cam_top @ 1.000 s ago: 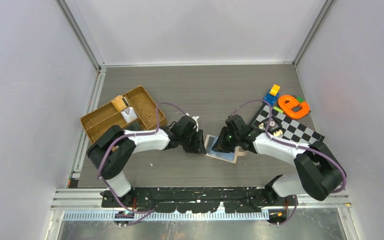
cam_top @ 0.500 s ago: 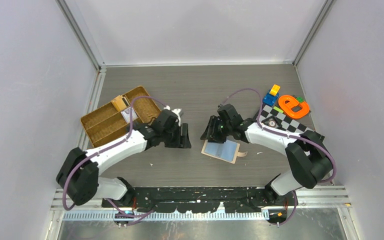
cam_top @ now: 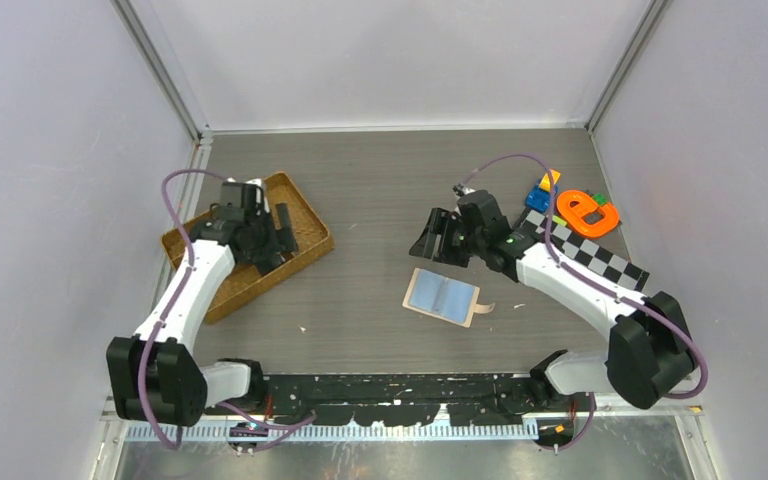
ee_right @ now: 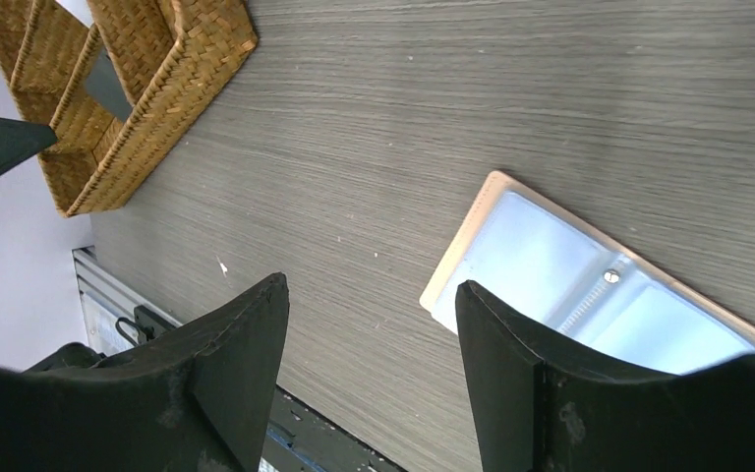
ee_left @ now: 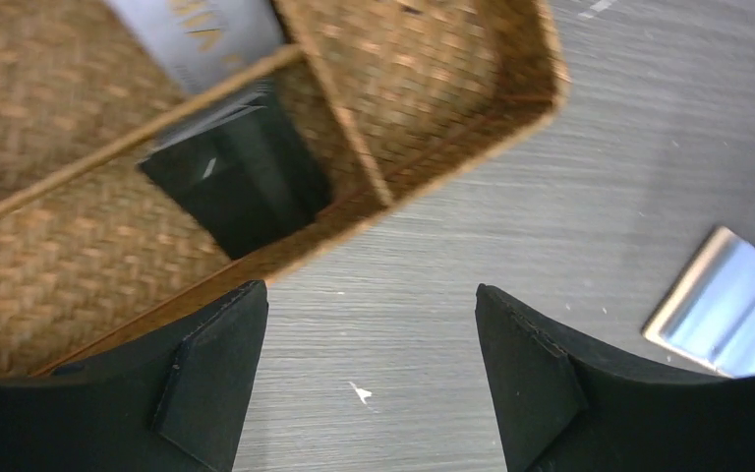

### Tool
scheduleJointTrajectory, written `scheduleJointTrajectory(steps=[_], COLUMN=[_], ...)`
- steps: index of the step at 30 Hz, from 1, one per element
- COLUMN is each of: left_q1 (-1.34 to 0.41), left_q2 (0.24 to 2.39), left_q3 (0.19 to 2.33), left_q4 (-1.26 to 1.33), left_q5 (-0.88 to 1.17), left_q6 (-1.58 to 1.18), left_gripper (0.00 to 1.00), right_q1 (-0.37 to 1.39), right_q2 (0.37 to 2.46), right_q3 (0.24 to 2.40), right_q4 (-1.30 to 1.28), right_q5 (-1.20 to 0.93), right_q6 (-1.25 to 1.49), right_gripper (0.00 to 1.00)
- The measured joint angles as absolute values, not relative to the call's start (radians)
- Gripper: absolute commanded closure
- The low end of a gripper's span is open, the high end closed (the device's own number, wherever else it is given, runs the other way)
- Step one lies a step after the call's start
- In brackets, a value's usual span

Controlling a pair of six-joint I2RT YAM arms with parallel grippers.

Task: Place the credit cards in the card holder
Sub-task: Pick up the credit card from the storage box.

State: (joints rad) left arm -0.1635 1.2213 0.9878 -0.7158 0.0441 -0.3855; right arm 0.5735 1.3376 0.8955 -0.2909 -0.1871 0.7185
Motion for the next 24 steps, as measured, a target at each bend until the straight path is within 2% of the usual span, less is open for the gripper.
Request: scheduleJointTrajectory(steps=[6, 15, 20, 24], left_q1=[0.027, 0.168, 0.191, 0.203], left_q2=[1.221, 1.222, 1.256, 1.298], left_q3=[0.928, 0.777, 0.718, 0.702], left_q4=[-0.686, -0.514, -0.385, -0.303], left_q5=[0.069, 0.104, 0.11, 0.117], left_q6=[-0.385, -0.439, -0.448, -0.45], left_gripper=[0.21, 0.24, 0.3, 0.4], right_q1=[0.505, 0.43, 0.419, 0.414], right_q2=[1.269, 1.249, 1.238, 1.218], right_q3=[0.844, 0.81, 0.793, 0.779], right_q4=[-0.311, -0.33, -0.33, -0.33], right_q5=[-0.216, -0.273, -0.292, -0.3], right_q6=[0.699, 0.681, 0.679, 0.68], right_gripper=[0.31, 0.31, 0.31, 0.31])
